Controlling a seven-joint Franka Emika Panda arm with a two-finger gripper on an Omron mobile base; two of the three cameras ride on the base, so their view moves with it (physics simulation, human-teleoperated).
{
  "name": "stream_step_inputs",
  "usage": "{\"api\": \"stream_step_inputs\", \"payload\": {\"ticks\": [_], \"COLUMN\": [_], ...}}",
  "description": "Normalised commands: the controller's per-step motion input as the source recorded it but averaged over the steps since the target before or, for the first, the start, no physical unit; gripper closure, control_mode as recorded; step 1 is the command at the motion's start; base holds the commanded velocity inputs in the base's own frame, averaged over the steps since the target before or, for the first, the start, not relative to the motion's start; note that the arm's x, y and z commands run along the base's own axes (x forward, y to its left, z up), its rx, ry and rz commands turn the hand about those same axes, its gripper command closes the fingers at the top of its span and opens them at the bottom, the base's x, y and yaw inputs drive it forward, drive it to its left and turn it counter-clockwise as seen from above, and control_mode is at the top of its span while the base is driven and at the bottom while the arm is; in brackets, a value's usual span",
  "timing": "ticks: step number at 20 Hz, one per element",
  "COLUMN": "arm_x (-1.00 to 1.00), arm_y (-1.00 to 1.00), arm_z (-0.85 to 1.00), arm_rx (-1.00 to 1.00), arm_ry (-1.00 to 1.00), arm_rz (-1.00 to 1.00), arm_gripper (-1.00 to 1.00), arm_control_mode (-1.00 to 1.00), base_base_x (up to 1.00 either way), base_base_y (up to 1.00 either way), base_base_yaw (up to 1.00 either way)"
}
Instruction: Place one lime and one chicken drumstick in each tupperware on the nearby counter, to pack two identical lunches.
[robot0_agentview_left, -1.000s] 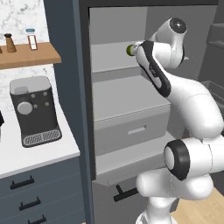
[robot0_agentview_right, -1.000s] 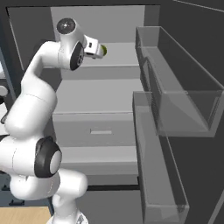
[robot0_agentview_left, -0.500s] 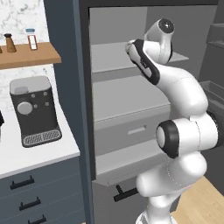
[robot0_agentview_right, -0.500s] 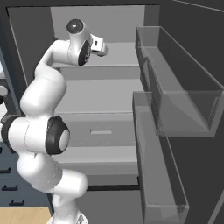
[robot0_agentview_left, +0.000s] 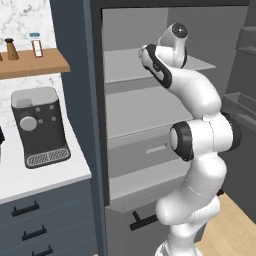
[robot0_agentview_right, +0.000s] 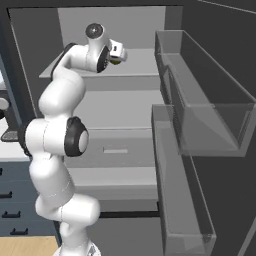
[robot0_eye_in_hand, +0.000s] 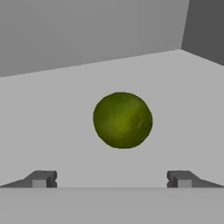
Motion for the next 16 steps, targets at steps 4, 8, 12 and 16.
{"api": "stream_step_inputs", "payload": {"ticks": [4,8,12,16], "arm_x": [0.57,0.46,0.44,0.46], "arm_y": [-0.06,-0.17,-0.15,-0.01], "arm_z": [-0.08,-0.15,-0.14,-0.13], "arm_rx": [0.0,0.0,0.0,0.0], "arm_ry": [0.01,0.01,0.02,0.04], "arm_rz": [0.0,0.0,0.0,0.0], "arm_gripper": [-1.0,-1.0,-1.0,-1.0], "arm_control_mode": [-1.0,-1.0,-1.0,-1.0], "base_base_x": [0.0,0.0,0.0,0.0], "base_base_y": [0.0,0.0,0.0,0.0], "base_base_yaw": [0.0,0.0,0.0,0.0]}}
